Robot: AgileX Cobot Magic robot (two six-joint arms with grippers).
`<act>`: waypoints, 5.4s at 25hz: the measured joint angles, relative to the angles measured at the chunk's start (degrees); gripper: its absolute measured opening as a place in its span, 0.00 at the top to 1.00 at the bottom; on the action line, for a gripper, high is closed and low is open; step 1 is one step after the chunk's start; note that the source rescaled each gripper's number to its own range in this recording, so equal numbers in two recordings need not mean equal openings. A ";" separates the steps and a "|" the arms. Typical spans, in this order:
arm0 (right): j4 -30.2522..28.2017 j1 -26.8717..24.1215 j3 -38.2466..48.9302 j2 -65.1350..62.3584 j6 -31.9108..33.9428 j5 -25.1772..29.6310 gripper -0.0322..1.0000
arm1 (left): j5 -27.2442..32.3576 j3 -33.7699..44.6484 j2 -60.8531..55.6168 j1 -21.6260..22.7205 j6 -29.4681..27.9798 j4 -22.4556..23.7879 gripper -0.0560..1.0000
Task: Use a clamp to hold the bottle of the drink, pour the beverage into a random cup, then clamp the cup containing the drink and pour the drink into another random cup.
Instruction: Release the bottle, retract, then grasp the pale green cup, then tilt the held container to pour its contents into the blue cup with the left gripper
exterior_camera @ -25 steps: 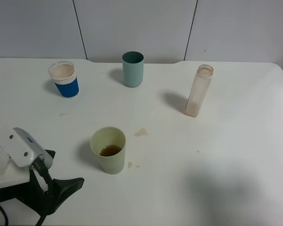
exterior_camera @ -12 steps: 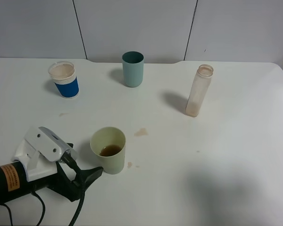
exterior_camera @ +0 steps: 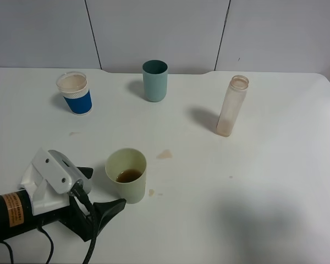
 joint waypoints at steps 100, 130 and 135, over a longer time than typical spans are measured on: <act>0.00 0.00 0.00 0.00 0.00 0.00 0.00 | -6.93 -12.98 17.46 0.00 0.16 5.15 0.93; 0.00 0.00 0.00 0.00 0.00 0.00 0.00 | 10.28 -12.91 -6.88 31.01 0.01 12.59 0.93; 0.00 0.00 0.00 0.00 0.00 0.00 0.00 | 10.80 -13.23 -7.52 40.08 -1.18 14.91 0.93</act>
